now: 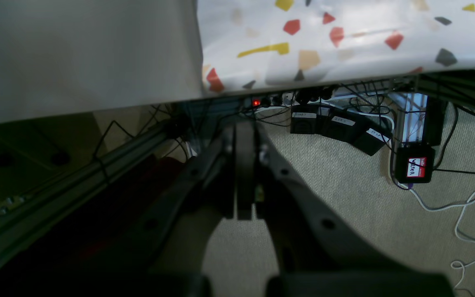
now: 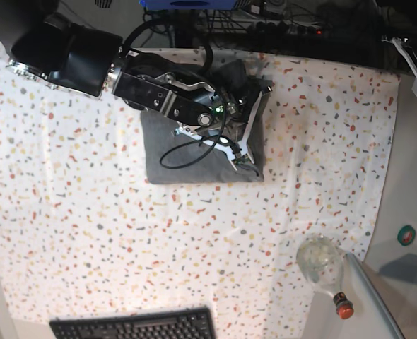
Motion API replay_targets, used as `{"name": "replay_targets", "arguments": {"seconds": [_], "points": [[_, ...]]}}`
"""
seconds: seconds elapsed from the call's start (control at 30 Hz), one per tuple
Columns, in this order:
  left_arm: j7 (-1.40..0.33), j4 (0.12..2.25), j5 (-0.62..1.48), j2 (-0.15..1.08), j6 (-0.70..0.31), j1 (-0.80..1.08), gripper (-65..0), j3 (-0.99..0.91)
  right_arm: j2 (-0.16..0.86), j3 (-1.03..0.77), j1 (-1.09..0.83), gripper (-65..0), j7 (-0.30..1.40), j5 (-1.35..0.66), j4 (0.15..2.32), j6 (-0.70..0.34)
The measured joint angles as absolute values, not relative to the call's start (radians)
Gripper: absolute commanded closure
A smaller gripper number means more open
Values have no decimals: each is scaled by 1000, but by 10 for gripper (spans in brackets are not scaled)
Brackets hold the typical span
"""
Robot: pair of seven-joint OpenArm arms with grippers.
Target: Layout the t-shirt on the table in an organized manner, then fold the t-shirt properly
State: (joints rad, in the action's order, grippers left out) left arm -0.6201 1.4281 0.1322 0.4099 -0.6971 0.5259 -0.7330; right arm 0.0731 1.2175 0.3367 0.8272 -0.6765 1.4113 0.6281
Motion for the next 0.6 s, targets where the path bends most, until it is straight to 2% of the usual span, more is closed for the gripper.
{"name": "replay_targets", "arguments": {"seconds": [0.23, 0.37, 0.43, 0.53, 0.6], "points": [[-620, 1428, 132, 410, -697, 526, 0, -731, -63, 1222, 344, 0, 825, -682, 1338, 619], [-620, 1428, 132, 410, -697, 526, 0, -732, -81, 1222, 363, 0, 827, -674, 1273, 540], [-620, 1428, 133, 409, -697, 526, 0, -732, -94, 1222, 370, 0, 771, -675, 1237, 488], [-620, 1428, 132, 408, -697, 527, 0, -733, -93, 1222, 374, 0, 772, -668, 1269, 489], [-620, 1428, 132, 407, -697, 526, 0, -733, -68, 1222, 377, 0, 828, -676, 1385, 513]]}}
